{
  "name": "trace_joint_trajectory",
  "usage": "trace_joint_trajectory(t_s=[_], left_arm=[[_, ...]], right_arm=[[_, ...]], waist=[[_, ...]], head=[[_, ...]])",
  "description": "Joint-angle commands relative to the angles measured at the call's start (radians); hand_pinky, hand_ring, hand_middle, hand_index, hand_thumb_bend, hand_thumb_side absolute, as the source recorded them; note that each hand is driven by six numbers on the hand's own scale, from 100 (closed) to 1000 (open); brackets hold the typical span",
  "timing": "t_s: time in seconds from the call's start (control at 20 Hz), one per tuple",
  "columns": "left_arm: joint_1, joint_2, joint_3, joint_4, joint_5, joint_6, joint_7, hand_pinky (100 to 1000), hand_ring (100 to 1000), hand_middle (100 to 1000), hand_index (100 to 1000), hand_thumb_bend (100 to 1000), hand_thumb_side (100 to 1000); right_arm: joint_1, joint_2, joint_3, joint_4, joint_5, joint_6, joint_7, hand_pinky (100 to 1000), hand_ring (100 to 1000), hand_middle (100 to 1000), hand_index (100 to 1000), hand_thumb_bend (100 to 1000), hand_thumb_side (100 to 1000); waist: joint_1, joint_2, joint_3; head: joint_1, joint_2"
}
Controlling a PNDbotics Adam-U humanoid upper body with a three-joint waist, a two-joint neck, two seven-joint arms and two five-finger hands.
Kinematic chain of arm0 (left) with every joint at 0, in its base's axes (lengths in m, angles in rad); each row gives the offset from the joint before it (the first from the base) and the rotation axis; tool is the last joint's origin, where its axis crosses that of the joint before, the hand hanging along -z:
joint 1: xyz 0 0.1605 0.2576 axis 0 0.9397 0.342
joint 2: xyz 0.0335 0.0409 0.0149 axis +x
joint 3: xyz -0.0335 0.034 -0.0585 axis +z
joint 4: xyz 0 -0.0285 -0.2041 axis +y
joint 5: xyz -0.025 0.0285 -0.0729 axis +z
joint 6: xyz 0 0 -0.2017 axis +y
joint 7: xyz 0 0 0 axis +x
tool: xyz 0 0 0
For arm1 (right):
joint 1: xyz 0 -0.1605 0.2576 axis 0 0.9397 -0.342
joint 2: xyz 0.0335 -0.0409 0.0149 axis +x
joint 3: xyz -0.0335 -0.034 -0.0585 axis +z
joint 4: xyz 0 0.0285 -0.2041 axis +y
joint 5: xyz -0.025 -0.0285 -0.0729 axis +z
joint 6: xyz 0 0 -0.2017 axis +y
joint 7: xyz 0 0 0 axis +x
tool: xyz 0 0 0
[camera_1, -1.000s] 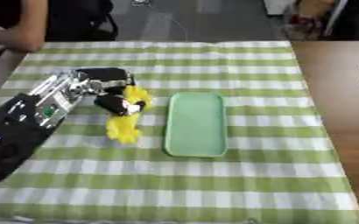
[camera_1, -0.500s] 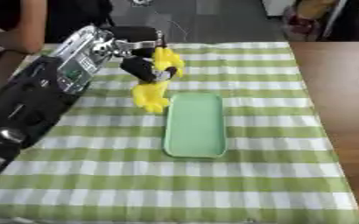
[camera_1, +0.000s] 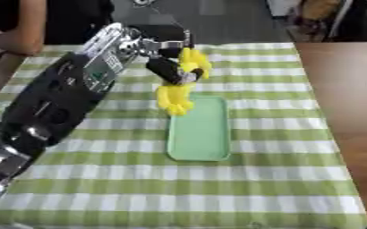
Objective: Pick up objects on the table and place them in the box.
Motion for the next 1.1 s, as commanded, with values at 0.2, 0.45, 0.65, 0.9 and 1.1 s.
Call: trace_joint_trajectory(t_s=[0.2, 0.45, 0.65, 0.9, 1.1], left_arm=[[-0.026, -0.084, 0.025, 0.071, -0.079, -0.011, 0.033, 100, 100, 101, 318, 100, 596], [-0.021, -0.111, 0.043, 0.126, -0.134, -0.031, 0.068, 100, 100, 101, 320, 100, 594], [-0.018, -0.115, 0.053, 0.151, -0.156, -0.04, 0.086, 100, 100, 101, 321, 100, 595], [-0.014, -0.12, 0.058, 0.168, -0.18, -0.049, 0.104, 100, 100, 120, 341, 100, 604], [-0.002, -0.121, 0.058, 0.172, -0.205, -0.07, 0.149, 100, 100, 235, 410, 100, 651]], right_arm=[[-0.034, 0.004, 0.005, -0.021, -0.011, -0.002, 0.009, 695, 759, 782, 892, 100, 800], [-0.039, 0.007, 0.005, -0.023, -0.014, -0.002, 0.01, 695, 759, 782, 891, 100, 800], [-0.038, 0.009, 0.005, -0.023, -0.014, -0.002, 0.01, 694, 759, 782, 891, 100, 799], [-0.037, 0.01, 0.005, -0.023, -0.014, -0.002, 0.01, 694, 759, 781, 891, 100, 799], [-0.036, 0.011, 0.004, -0.023, -0.013, -0.002, 0.009, 694, 759, 781, 891, 100, 799]], waist=[[-0.02, -0.002, -0.019], [-0.025, 0.001, -0.025], [-0.026, 0.003, -0.025], [-0.027, 0.004, -0.025], [-0.027, 0.004, -0.025]], head=[[0.03, -0.011], [0.032, -0.015], [0.032, -0.015], [0.033, -0.017], [0.032, -0.017]])
